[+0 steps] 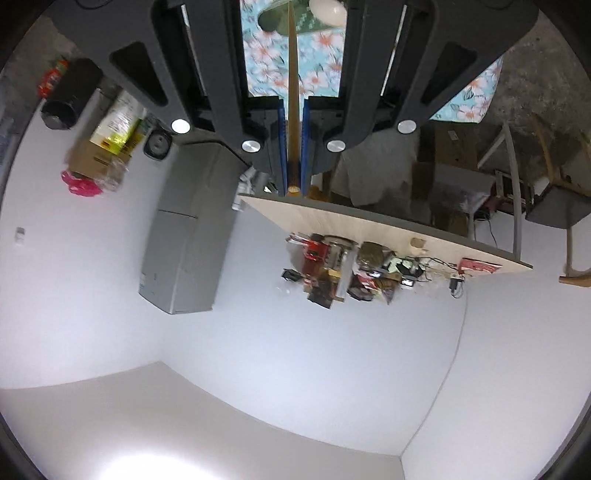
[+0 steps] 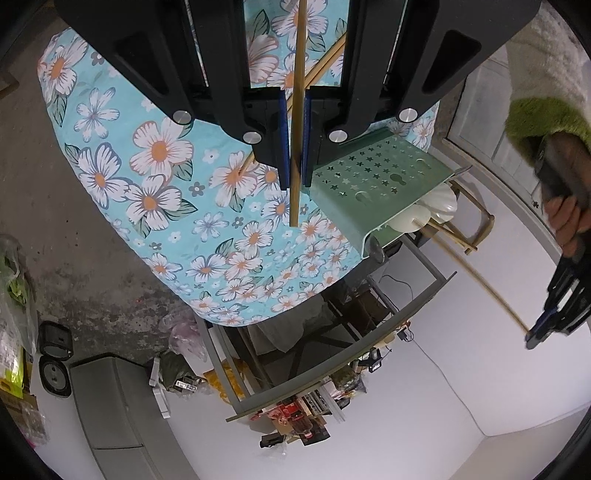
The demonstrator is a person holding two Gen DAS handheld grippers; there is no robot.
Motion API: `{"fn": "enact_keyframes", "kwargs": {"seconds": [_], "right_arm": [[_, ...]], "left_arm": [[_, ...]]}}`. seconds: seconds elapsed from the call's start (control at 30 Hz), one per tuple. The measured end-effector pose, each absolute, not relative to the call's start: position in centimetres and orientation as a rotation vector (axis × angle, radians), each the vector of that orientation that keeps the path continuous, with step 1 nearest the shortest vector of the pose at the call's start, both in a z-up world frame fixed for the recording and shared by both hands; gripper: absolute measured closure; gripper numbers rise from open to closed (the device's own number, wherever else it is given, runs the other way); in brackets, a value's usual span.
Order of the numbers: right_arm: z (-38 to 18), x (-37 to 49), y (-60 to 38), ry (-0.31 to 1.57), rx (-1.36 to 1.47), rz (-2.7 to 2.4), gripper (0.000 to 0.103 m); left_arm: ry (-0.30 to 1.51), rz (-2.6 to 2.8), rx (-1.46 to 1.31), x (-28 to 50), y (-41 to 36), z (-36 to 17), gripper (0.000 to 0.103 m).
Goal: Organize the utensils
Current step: 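Lower the left tool's chopstick into the caddy and open the left tool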
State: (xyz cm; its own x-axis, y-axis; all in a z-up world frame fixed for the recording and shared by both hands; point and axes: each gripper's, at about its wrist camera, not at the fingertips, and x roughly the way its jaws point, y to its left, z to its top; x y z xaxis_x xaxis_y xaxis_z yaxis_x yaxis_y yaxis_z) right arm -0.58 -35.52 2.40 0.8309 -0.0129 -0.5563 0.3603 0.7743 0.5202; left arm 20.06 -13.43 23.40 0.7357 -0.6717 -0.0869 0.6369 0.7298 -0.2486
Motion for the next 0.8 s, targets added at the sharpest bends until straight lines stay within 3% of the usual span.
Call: {"fn": "enact_keyframes", "kwargs": {"seconds": [0.33, 0.63, 0.7, 0.8], "right_arm": [[2.0, -0.4, -35.8, 0.572, 0.670, -0.209, 0.096], [1.5, -0.3, -36.1, 0.580, 0.675, -0.213, 0.096], [1.5, -0.3, -36.1, 0.580, 0.674, -0.213, 0.096], [1.7, -0.3, -35.9, 0.578, 0.669, -0.214, 0.096]], "left_arm": [[0.268, -0.651, -0.169, 25.1, -18.3, 17.8, 0.097], [0.391, -0.673, -0.175, 26.5, -18.1, 13.5, 0.097], [0.400, -0.686, -0.173, 26.3, -17.8, 13.3, 0.092], [0.403, -0.698, -0.171, 25.4, -17.1, 13.3, 0.075]]}}
